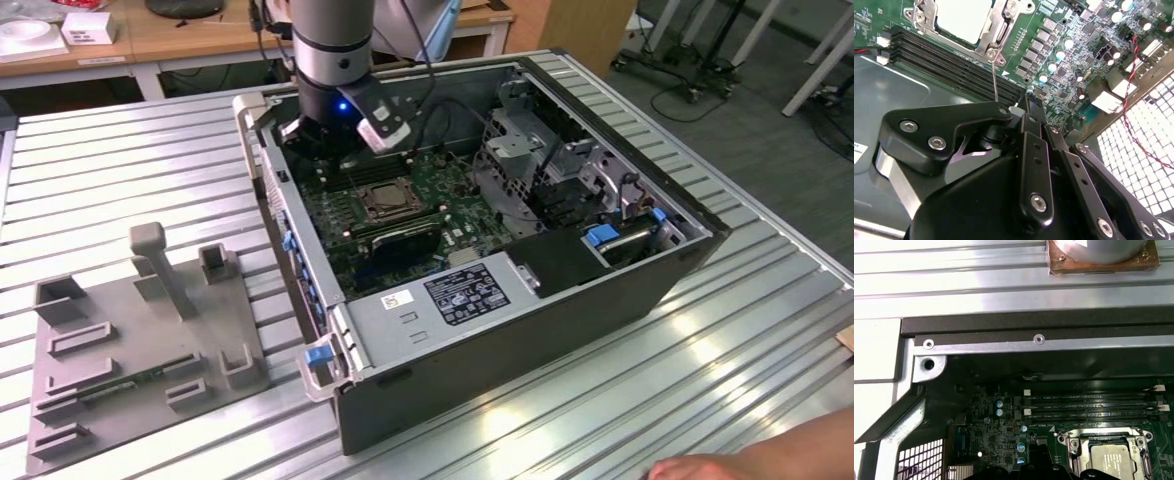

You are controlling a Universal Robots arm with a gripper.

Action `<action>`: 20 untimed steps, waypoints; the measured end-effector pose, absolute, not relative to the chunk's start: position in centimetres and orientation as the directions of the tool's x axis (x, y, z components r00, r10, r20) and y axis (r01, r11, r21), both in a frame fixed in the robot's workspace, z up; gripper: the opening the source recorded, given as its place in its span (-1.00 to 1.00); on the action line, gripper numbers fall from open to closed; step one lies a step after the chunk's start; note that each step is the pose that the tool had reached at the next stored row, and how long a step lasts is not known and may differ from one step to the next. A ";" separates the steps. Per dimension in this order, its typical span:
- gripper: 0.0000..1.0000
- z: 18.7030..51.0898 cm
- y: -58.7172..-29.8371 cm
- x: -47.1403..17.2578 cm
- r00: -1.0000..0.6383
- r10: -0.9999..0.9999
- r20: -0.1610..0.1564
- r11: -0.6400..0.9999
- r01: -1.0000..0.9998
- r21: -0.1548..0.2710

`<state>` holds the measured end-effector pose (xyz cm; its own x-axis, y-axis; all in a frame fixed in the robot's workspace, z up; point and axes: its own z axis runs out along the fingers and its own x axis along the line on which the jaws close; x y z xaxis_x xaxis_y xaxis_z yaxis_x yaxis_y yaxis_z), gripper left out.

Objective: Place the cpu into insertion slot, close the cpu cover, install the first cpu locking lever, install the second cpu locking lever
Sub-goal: 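Install the first cpu locking lever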

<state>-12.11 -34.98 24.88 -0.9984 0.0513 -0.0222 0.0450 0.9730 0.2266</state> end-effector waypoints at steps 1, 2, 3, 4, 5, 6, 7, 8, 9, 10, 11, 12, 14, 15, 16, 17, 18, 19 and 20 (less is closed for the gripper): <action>-0.80 24.9 -34.9 -12.1 -0.998 0.051 -0.022 0.973 0.045 0.227; -0.80 24.9 -34.9 -12.1 -0.998 0.051 -0.022 0.973 0.045 0.227; -0.80 24.8 -34.8 -12.1 -0.998 0.051 -0.022 0.973 0.045 0.227; -0.80 24.8 -34.8 -12.1 -0.998 0.051 -0.022 0.973 0.045 0.227; -0.80 24.8 -34.7 -12.2 -0.998 0.051 -0.022 0.973 0.045 0.227; -0.80 24.8 -34.6 -12.2 -0.998 0.051 -0.022 0.973 0.045 0.227; -0.80 24.8 -34.5 -12.2 -0.998 0.051 -0.022 0.973 0.045 0.227; -0.80 24.7 -34.5 -12.2 -0.998 0.051 -0.022 0.973 0.045 0.227; -0.80 24.7 -34.4 -12.2 -0.998 0.051 -0.022 0.973 0.045 0.227; -0.80 24.7 -34.3 -12.2 -0.998 0.051 -0.022 0.973 0.045 0.227; -0.80 24.7 -34.2 -12.2 -0.998 0.051 -0.022 0.973 0.045 0.227; -0.80 24.7 -34.2 -12.2 -0.998 0.051 -0.022 0.973 0.045 0.227; -0.80 24.6 -34.0 -12.2 -0.998 0.051 -0.022 0.973 0.045 0.227; -0.80 24.6 -33.9 -12.2 -0.998 0.051 -0.022 0.973 0.045 0.227; -0.80 24.5 -33.8 -12.2 -0.998 0.051 -0.022 0.973 0.045 0.228; -0.80 24.5 -33.7 -12.2 -0.998 0.051 -0.022 0.973 0.045 0.228; -0.80 24.5 -33.7 -12.2 -0.998 0.051 -0.022 0.973 0.045 0.228; -0.80 24.4 -33.6 -12.2 -0.998 0.051 -0.022 0.973 0.045 0.228; -0.80 24.4 -33.6 -12.2 -0.998 0.051 -0.022 0.973 0.045 0.228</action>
<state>-12.15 -33.56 24.42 -0.9984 0.0514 -0.0221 0.0450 0.9727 0.2276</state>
